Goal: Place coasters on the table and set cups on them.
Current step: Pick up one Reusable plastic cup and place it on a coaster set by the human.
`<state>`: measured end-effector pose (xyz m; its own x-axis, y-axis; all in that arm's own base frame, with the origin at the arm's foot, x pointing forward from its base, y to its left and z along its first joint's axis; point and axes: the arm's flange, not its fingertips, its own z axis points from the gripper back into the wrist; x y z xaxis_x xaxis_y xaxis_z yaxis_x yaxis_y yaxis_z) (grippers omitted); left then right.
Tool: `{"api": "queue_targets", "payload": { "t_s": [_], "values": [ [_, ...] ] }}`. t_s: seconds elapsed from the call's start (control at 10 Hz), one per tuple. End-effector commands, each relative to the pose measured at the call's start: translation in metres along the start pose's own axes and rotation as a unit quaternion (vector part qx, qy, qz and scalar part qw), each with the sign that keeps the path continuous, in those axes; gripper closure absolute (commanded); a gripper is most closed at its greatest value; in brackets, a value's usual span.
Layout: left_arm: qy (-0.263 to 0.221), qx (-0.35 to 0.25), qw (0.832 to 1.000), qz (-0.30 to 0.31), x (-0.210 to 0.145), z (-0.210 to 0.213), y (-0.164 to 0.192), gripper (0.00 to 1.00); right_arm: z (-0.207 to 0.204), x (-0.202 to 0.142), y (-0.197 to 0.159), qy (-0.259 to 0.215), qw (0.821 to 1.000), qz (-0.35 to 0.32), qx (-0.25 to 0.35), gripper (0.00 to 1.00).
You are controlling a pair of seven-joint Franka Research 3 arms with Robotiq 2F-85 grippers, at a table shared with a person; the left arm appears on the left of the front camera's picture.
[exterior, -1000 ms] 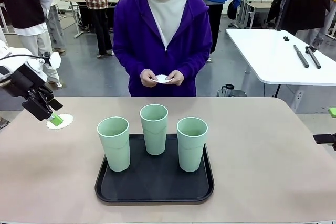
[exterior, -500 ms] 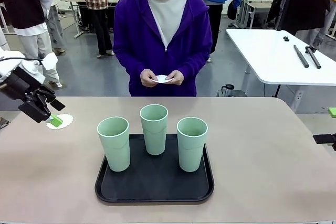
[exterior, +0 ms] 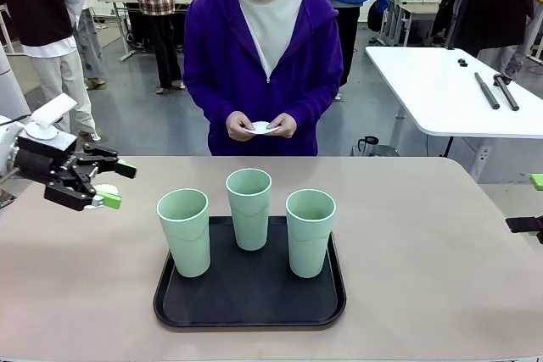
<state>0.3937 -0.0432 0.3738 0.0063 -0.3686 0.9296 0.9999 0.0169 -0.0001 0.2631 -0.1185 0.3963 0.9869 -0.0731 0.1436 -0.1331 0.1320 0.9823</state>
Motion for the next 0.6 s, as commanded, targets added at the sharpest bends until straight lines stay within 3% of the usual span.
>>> {"api": "queue_targets", "payload": {
  "t_s": [0.0, 0.2, 0.5],
  "values": [
    [-0.04, -0.013, 0.999, 0.016, -0.029, -0.011, 0.025, 0.0, 0.0, 0.001, 0.001, -0.003, 1.0, 0.001, 0.005, 0.0],
    [-0.058, -0.017, 0.997, 0.037, -0.046, -0.02, 0.027, 0.0, 0.0, 0.001, 0.001, -0.003, 1.0, 0.001, 0.005, 0.0],
    [-0.05, -0.074, 0.995, 0.042, -0.065, -0.027, 0.026, 0.0, 0.0, 0.001, 0.001, -0.003, 1.0, 0.001, 0.005, 0.0]
  ]
}}
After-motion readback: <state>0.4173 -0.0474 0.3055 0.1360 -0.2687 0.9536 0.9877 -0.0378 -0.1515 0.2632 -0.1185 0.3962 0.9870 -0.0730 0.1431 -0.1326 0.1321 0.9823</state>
